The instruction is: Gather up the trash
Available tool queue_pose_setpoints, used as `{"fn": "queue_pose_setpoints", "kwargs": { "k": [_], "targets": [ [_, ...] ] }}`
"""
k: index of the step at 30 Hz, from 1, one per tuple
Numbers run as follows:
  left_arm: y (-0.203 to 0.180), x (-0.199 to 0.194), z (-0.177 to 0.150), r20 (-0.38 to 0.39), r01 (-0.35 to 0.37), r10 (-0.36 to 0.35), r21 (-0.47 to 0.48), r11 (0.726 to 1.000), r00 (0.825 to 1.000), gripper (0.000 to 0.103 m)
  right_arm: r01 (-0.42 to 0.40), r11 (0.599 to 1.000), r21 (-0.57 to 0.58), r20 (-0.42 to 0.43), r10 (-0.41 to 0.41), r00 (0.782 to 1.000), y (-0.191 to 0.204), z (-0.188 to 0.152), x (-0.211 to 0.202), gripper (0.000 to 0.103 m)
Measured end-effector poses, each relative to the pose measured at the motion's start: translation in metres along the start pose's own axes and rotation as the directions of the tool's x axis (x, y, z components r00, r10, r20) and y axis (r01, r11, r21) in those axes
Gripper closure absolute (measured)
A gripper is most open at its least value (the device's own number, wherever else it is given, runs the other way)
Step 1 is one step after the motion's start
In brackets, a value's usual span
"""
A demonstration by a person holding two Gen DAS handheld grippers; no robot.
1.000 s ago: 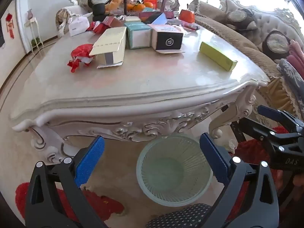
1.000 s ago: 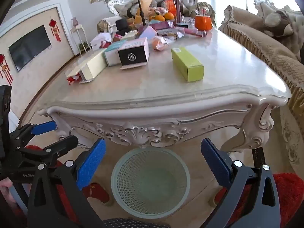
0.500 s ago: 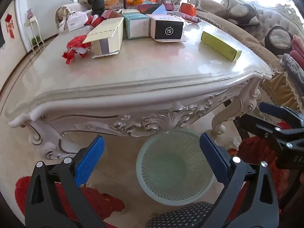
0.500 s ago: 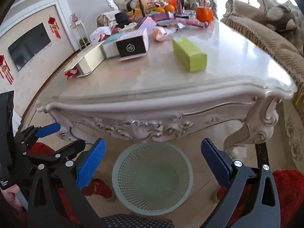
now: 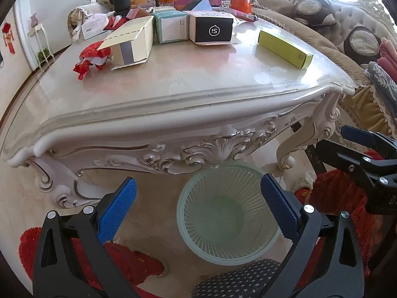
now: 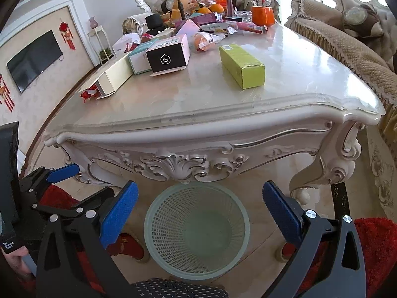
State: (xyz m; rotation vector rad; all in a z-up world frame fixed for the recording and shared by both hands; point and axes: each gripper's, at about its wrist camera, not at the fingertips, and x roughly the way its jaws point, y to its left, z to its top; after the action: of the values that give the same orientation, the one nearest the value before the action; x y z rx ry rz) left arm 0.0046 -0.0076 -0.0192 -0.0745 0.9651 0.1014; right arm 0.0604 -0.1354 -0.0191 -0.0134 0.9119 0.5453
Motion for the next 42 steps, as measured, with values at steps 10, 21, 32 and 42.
{"fn": "queue_pose_setpoints", "kwargs": {
  "k": [10,21,32,42],
  "targets": [
    [-0.001,0.002,-0.003,-0.012,0.0,0.001,0.001,1.0,1.0,0.006,0.02,0.999,-0.026,-0.003,-0.02,1.0,0.005,-0.003,0.0,0.007],
    [-0.001,0.004,-0.006,-0.023,-0.002,0.002,0.007,1.0,1.0,0.006,0.022,1.0,-0.02,-0.007,-0.022,1.0,0.004,-0.004,-0.001,0.007],
    [0.0,0.004,-0.01,-0.031,-0.009,0.01,0.006,1.0,0.999,0.006,0.022,0.999,-0.028,-0.01,-0.022,1.0,0.006,-0.005,-0.002,0.007],
    [0.001,0.005,-0.012,-0.036,-0.013,0.013,0.01,1.0,0.999,0.006,0.029,0.999,-0.029,-0.011,-0.03,1.0,0.006,-0.005,-0.002,0.007]
  ]
}}
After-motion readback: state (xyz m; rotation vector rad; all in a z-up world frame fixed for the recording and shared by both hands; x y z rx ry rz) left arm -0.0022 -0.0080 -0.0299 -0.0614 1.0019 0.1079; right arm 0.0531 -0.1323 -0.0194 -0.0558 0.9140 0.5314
